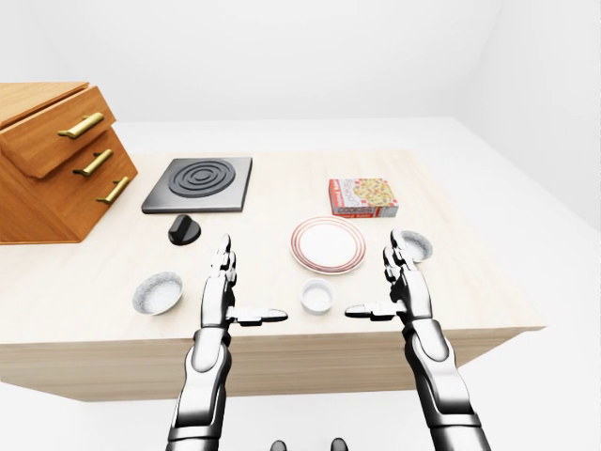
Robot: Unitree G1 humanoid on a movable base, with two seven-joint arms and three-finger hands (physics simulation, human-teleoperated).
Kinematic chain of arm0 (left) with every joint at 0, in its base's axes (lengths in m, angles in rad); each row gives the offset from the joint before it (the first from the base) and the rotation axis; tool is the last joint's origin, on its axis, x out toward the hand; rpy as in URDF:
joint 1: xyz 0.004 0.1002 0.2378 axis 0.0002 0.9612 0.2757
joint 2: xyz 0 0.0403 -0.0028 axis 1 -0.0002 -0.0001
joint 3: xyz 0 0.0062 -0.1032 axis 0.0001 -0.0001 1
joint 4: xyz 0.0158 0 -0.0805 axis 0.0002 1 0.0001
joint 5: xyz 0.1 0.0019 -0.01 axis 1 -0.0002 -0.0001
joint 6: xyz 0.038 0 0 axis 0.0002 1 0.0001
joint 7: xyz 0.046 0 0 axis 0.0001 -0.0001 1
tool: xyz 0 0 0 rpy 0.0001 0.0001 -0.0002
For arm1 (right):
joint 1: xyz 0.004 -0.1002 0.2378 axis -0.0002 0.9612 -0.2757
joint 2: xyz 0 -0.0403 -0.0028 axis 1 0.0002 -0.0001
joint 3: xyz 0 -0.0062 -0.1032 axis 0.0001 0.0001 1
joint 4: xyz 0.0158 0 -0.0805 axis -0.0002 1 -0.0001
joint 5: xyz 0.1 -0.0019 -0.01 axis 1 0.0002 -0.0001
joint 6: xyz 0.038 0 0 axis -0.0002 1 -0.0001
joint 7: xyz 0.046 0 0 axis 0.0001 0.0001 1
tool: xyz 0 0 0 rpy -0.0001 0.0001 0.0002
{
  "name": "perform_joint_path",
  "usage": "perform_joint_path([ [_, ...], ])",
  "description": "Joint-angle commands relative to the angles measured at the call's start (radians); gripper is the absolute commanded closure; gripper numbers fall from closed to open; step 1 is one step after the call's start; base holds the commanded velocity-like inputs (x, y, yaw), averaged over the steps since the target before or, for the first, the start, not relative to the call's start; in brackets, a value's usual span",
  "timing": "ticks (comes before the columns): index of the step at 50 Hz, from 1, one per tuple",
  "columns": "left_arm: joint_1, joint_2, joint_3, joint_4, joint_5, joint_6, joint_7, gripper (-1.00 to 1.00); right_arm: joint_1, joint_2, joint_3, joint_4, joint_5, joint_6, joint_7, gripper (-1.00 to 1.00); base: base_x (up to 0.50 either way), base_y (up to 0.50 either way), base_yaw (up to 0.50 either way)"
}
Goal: Pick the akita bowl next to the plate and place it on the plate.
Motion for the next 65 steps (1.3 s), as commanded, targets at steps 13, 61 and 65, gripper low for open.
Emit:
perform_joint_path([
  [13, 0.000, 0.000, 0.001, 0.006, 0.001, -0.008, 0.002, -1.00, 0.001, 0.000, 0.000, 0.000, -0.003, -0.003, 0.000, -1.00, 0.00, -0.26, 0.00],
  [61, -0.004, 0.002, 0.005, 0.004, -0.001, -0.006, 0.007, -1.00, 0.043, 0.006, 0.044, -0.022, -0.089, -0.031, 0.042, -1.00, 0.16, -0.04, 0.00],
  [65, -0.004, 0.002, 0.005, 0.004, -0.001, -0.005, 0.007, -1.00, 0.044, 0.007, 0.044, -0.025, -0.087, -0.031, 0.043, -1.00, 0.33, 0.00, 0.00],
])
